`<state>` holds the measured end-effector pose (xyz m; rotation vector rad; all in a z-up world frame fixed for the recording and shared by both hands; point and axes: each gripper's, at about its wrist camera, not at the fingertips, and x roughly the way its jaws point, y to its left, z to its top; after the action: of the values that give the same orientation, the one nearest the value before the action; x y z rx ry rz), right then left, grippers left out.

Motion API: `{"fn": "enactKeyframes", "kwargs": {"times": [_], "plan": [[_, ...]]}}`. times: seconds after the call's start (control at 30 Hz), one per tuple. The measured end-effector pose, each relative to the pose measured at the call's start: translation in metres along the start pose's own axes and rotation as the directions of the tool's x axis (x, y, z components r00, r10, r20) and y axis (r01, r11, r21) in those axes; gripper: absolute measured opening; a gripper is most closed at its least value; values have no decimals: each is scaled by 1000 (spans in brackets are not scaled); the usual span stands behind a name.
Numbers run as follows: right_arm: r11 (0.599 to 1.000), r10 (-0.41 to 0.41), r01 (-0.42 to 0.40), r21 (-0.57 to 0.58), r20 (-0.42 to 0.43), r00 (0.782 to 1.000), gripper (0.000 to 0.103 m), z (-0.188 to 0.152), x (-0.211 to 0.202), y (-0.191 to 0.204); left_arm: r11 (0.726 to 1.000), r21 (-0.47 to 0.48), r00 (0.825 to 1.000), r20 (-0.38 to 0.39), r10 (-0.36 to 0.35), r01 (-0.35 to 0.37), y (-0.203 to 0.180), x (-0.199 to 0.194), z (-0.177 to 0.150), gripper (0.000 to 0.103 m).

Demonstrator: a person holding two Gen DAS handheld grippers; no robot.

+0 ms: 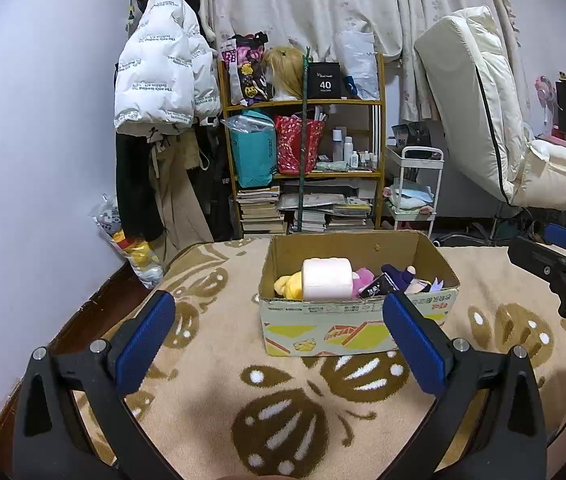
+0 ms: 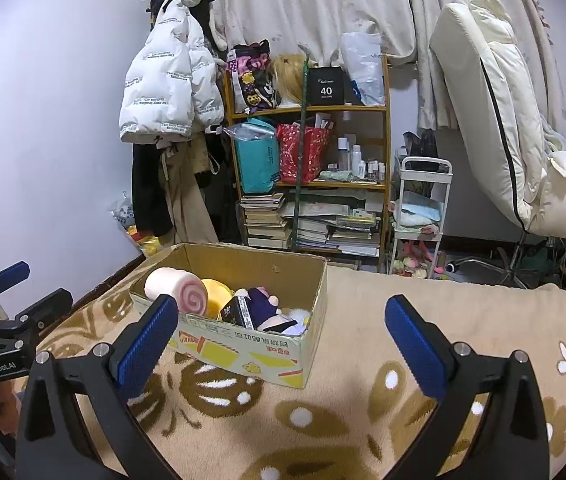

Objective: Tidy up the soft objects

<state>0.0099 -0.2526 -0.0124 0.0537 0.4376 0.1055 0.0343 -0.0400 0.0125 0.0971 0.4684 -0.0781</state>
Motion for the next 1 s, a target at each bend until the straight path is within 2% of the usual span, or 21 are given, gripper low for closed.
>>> {"fn": "enactKeyframes", "kwargs": {"times": [1.0], "plan": [[1000,-4,5,29,-28,1000,103,-10,7,2,1000,-7,1000,18,13,-13,0,-3,-3,102]]}}
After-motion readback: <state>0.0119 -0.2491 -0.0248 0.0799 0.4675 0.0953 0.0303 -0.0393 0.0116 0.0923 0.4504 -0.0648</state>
